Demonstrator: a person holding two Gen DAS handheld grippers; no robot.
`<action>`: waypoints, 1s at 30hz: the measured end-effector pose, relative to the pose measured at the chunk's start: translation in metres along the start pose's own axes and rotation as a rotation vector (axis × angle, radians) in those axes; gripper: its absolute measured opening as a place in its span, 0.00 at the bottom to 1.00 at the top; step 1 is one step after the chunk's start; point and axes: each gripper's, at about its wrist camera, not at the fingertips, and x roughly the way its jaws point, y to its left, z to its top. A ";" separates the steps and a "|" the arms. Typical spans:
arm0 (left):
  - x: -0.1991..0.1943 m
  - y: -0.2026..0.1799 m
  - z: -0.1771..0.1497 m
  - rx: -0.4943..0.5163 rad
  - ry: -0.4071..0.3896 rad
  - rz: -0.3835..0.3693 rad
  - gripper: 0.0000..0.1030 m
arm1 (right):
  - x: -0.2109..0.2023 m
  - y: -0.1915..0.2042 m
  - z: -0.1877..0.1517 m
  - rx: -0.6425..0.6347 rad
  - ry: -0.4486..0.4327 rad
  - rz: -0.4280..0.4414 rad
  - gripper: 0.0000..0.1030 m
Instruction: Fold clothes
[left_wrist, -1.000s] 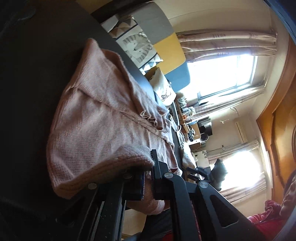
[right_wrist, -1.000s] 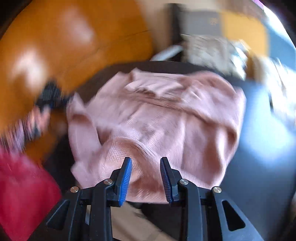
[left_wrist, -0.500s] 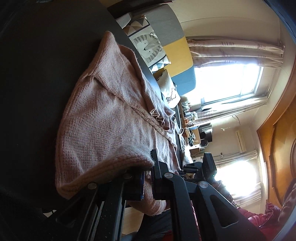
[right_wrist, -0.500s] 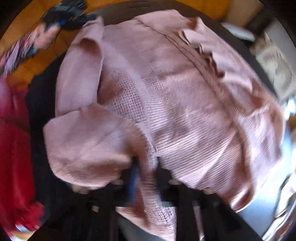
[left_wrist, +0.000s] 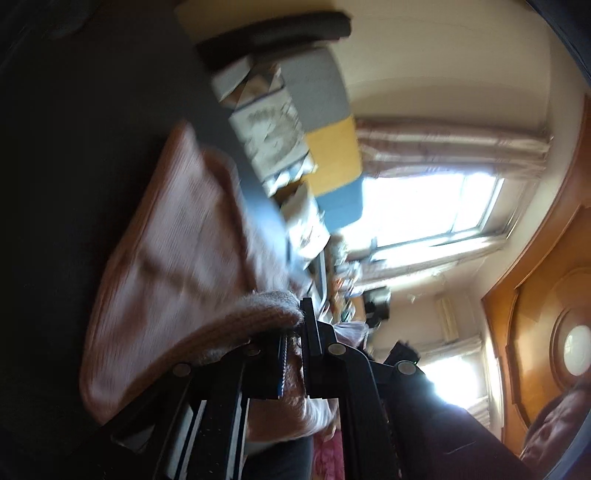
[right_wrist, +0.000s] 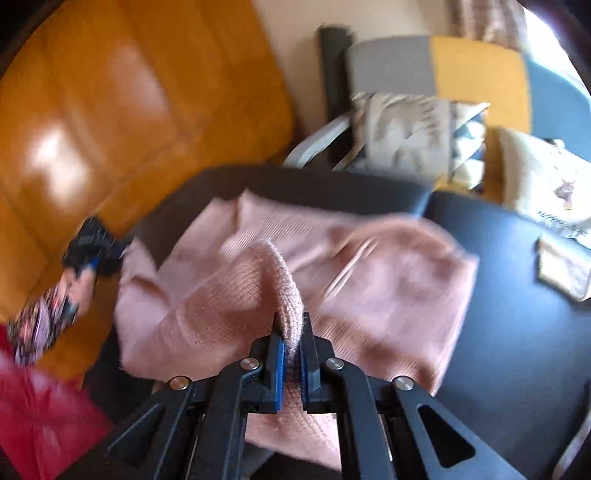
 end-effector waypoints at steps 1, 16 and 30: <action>0.001 -0.002 0.010 -0.004 -0.027 -0.016 0.05 | -0.001 -0.009 0.010 0.024 -0.038 -0.015 0.04; 0.064 0.075 0.073 -0.222 -0.128 0.075 0.05 | 0.070 -0.118 0.028 0.332 -0.064 -0.103 0.05; 0.045 0.043 0.017 0.080 0.089 0.285 0.51 | 0.078 -0.133 -0.030 0.462 -0.002 -0.022 0.24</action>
